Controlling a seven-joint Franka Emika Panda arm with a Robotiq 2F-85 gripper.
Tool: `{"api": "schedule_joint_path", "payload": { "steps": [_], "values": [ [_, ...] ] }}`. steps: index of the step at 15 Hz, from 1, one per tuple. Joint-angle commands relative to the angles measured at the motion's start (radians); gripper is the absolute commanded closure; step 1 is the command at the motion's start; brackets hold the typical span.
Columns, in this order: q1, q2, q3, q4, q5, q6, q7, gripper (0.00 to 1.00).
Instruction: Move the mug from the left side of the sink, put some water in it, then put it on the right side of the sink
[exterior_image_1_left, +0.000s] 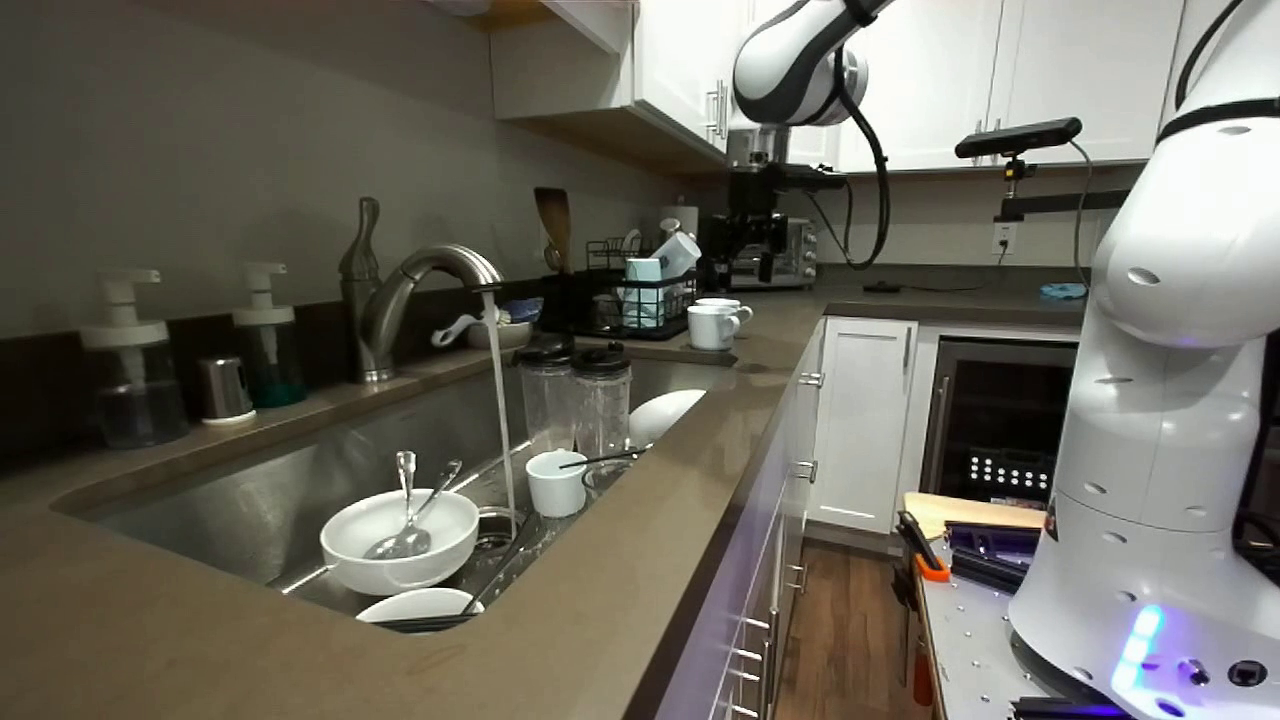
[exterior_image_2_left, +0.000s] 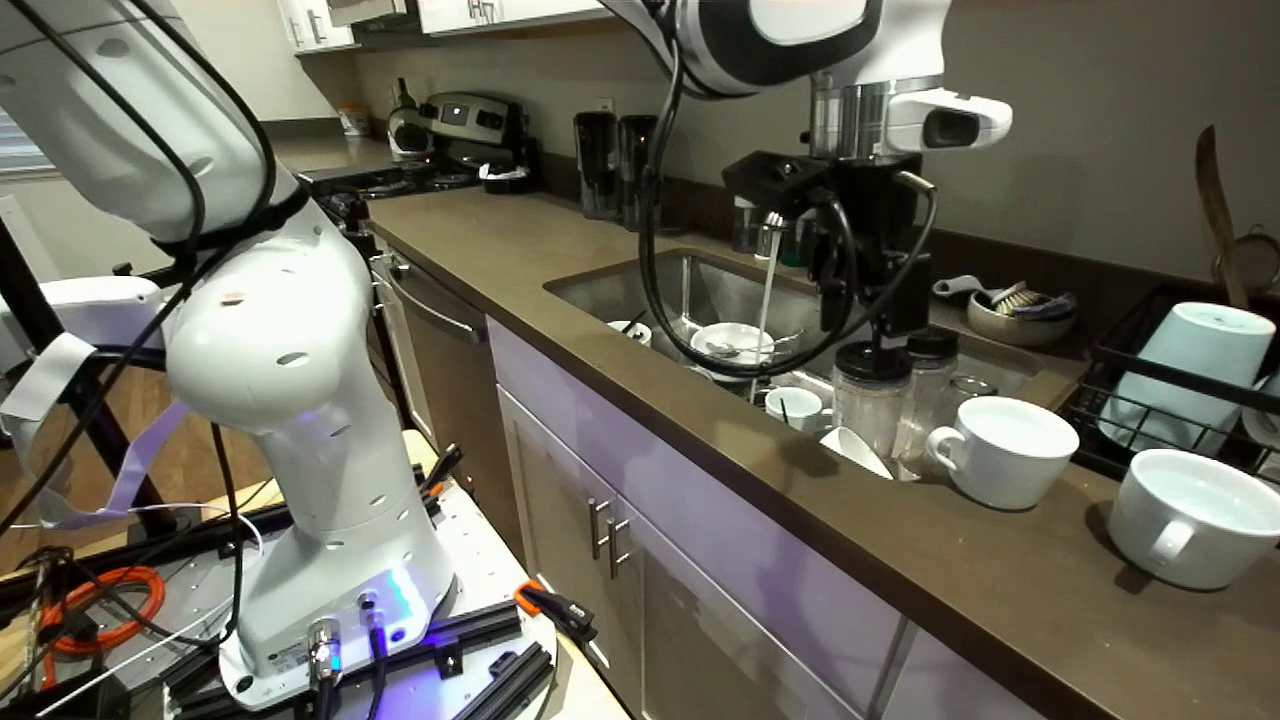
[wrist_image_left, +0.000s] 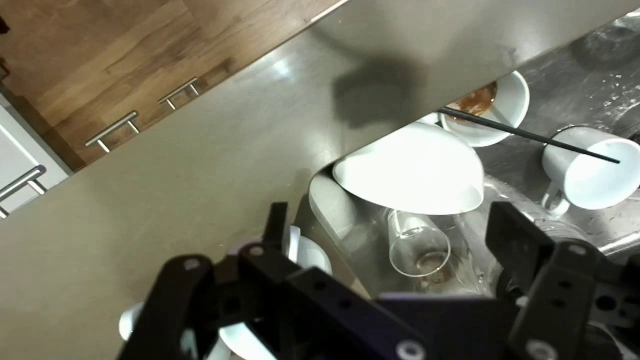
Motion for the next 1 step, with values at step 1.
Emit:
{"api": "schedule_joint_path", "payload": {
  "steps": [1],
  "values": [
    [0.005, -0.018, 0.0, -0.01, 0.0, -0.001, 0.0, 0.0]
  ]
}}
